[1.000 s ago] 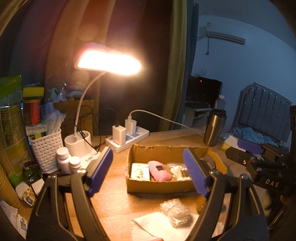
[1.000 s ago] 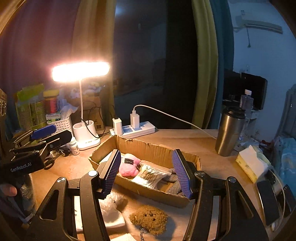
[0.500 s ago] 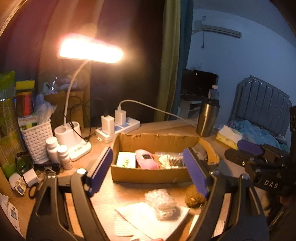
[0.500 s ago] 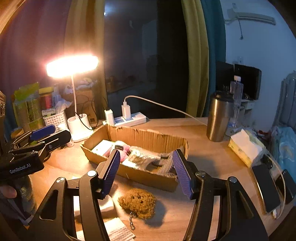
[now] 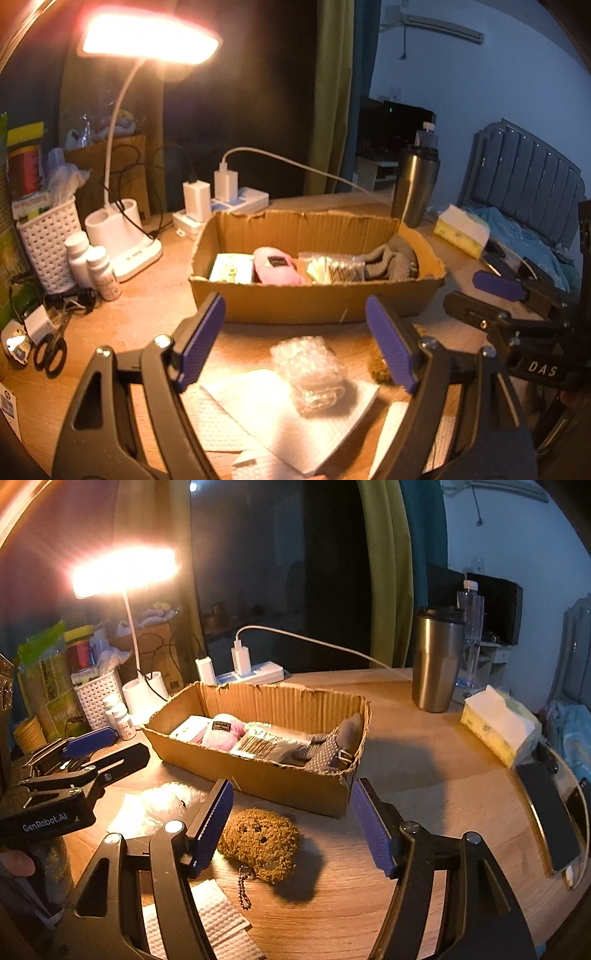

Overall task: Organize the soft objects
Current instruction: 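Withdraw both open tools from the box toward the brown fuzzy plush, then grasp the clear bubble-wrap pack with the left tool while the right tool grasps the brown fuzzy plush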

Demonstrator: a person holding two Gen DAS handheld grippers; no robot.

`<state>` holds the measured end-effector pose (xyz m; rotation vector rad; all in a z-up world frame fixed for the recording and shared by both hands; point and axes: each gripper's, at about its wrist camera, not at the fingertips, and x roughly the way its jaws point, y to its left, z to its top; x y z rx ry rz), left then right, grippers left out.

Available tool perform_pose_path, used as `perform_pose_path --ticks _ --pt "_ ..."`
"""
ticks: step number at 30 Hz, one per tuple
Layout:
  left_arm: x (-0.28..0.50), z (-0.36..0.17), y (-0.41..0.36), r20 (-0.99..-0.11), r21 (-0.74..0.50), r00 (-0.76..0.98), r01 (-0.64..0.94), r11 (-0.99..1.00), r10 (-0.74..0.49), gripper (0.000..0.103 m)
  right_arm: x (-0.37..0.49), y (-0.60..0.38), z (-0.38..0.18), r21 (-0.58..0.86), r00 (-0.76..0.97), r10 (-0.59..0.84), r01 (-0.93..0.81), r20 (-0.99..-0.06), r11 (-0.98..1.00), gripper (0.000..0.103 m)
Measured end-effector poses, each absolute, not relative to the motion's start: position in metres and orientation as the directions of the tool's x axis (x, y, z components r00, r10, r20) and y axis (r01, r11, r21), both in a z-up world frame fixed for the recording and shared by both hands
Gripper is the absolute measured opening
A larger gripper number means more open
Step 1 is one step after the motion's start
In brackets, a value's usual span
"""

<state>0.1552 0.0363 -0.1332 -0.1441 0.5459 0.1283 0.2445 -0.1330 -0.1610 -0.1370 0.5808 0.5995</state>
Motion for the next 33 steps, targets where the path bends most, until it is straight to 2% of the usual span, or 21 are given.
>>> perform_pose_path --ticks 20,26,27,28,29,31,33 --pt "0.195 -0.188 0.037 -0.728 -0.107 0.685 -0.165 0.981 0.036 0.080 0.271 -0.102 -0.210 0.066 0.524 0.462 -0.607 -0.716 0.792 0.070" --pt "0.200 -0.193 0.037 -0.752 -0.111 0.658 -0.154 0.982 0.018 0.078 0.275 -0.098 -0.214 0.075 0.498 0.461 -0.615 -0.735 0.785 0.069" --pt "0.200 -0.193 0.037 -0.753 -0.121 0.658 -0.150 0.981 0.007 0.076 0.275 -0.097 -0.215 0.076 0.493 0.460 -0.617 -0.738 0.783 0.068" --pt "0.199 -0.193 0.038 -0.750 -0.136 0.661 -0.138 0.981 -0.011 0.068 0.275 -0.097 -0.215 0.078 0.489 0.461 -0.618 -0.741 0.782 0.060" --pt "0.199 -0.193 0.037 -0.752 -0.133 0.659 -0.132 0.982 -0.013 0.066 0.275 -0.097 -0.215 0.082 0.485 0.463 -0.620 -0.741 0.780 0.050" --pt "0.199 -0.194 0.034 -0.755 -0.132 0.656 -0.117 0.984 -0.024 0.056 0.274 -0.095 -0.216 0.085 0.474 0.470 -0.631 -0.744 0.771 0.045" --pt "0.198 -0.193 0.031 -0.752 -0.125 0.659 -0.107 0.986 -0.024 0.054 0.271 -0.092 -0.216 0.073 0.472 0.470 -0.643 -0.746 0.762 0.043"
